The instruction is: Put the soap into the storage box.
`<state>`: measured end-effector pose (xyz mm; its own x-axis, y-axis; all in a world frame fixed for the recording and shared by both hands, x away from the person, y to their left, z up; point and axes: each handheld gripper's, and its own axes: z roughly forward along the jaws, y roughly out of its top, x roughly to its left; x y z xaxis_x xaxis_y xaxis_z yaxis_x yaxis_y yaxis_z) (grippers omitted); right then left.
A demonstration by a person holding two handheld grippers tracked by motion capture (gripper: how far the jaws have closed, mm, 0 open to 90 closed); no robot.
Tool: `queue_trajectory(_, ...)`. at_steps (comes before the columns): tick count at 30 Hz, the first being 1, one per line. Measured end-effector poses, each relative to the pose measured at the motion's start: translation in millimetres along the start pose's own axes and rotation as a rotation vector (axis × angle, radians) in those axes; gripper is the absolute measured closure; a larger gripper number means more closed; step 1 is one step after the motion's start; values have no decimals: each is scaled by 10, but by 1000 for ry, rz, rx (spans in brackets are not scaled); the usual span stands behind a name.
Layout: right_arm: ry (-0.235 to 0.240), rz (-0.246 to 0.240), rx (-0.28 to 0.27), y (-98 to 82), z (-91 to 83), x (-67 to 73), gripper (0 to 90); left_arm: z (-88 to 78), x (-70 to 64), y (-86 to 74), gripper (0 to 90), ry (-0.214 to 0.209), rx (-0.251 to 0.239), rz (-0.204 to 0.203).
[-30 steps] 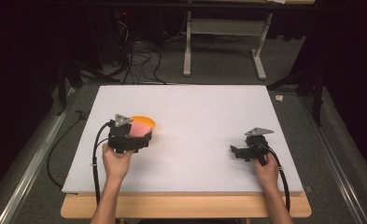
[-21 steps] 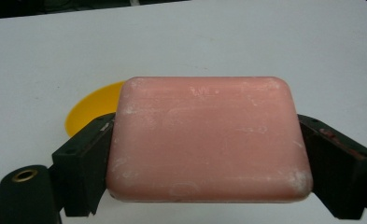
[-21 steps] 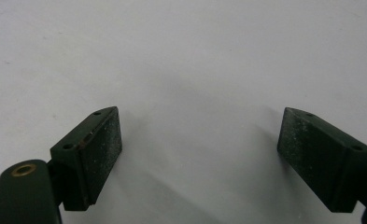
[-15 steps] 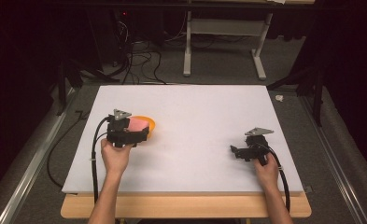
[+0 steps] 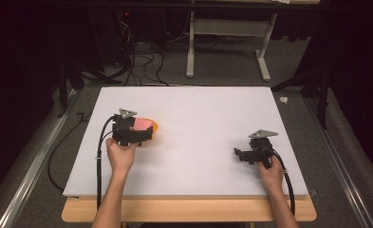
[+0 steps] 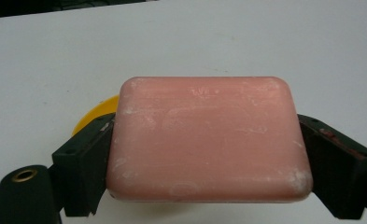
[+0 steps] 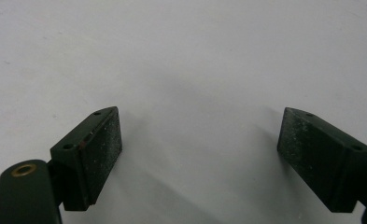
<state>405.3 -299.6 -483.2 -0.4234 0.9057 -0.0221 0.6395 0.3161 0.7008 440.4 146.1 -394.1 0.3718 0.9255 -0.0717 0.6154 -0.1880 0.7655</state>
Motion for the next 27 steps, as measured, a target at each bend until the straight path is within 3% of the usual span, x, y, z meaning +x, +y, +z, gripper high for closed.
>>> queue_trajectory(27,-1,-3,-1,-1,0,-1,146,297,124,82,137,80,58,-26)
